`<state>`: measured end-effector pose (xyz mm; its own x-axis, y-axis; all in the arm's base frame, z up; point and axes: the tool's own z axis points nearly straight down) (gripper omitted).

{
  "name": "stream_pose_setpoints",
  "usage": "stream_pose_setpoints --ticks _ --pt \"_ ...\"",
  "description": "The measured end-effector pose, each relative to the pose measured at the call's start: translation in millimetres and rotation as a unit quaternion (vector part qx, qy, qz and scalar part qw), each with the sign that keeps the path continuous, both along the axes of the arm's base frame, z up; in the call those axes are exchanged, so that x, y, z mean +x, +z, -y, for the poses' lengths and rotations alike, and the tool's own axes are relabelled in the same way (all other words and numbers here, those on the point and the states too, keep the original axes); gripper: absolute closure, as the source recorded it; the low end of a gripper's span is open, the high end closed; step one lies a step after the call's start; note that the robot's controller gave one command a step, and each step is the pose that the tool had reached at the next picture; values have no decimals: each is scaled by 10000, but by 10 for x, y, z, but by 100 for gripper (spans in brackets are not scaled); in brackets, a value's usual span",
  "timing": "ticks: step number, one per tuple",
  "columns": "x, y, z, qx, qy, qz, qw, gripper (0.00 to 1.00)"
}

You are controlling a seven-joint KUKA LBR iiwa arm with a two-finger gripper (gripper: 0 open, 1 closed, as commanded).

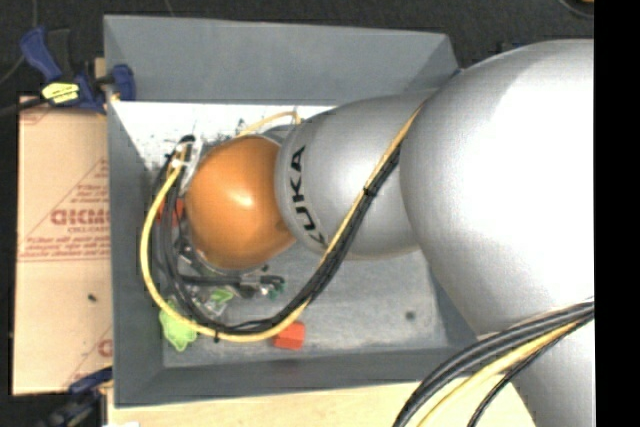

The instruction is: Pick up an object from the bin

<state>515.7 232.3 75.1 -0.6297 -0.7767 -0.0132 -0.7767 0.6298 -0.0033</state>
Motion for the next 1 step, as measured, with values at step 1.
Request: stream_pose_setpoints --ticks 1 --pt "-12 206 7 -10 -8 -21 10000 100"
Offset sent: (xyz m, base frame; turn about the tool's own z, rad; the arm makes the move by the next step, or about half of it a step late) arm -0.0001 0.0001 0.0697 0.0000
